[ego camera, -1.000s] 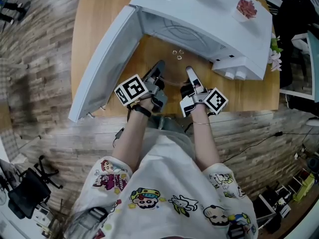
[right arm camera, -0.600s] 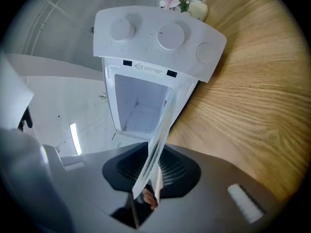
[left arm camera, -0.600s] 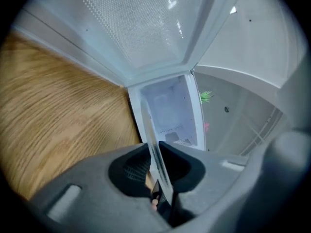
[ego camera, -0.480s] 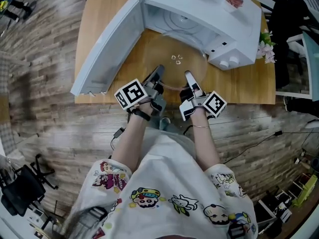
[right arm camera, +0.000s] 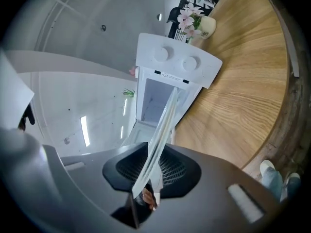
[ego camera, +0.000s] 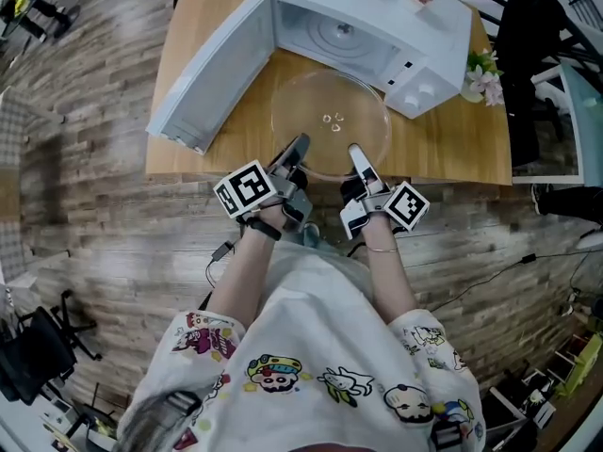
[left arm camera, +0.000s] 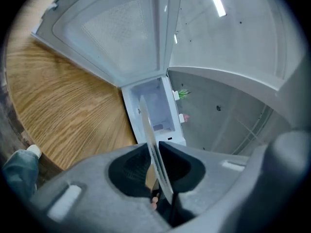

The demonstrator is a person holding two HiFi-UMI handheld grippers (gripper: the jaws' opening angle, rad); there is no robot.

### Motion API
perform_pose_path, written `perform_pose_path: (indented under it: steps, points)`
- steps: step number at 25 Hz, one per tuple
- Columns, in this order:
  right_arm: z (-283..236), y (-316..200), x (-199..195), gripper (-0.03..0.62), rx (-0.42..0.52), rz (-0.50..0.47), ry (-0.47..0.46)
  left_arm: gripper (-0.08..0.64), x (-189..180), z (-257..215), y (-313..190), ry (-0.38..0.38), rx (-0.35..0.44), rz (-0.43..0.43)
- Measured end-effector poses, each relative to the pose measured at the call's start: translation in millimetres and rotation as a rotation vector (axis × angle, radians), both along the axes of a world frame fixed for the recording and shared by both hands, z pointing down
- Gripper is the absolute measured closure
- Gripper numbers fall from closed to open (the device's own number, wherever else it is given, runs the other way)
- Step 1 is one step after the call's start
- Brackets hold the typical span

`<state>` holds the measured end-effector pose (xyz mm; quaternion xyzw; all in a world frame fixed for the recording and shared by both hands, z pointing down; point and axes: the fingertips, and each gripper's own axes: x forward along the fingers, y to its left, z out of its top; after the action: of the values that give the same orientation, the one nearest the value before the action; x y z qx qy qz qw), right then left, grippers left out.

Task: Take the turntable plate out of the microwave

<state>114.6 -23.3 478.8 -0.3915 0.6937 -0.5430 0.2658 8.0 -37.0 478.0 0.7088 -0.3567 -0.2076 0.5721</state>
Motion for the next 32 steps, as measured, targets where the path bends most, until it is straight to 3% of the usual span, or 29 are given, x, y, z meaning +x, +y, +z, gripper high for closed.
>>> perform_pose_path:
  steps: [24,29,32]
  points:
    - [-81,139,10,0.506,0.126,-0.068,0.058,0.511,14,-77,144,0.017,0.094,0.089]
    - [-87,148,9,0.506,0.138,-0.074,0.074,0.511,7,-67,158,-0.043,0.02,0.098]
    - [-89,148,9,0.506,0.136,-0.066,0.076,0.509,8,-69,158,-0.025,0.003,0.114]
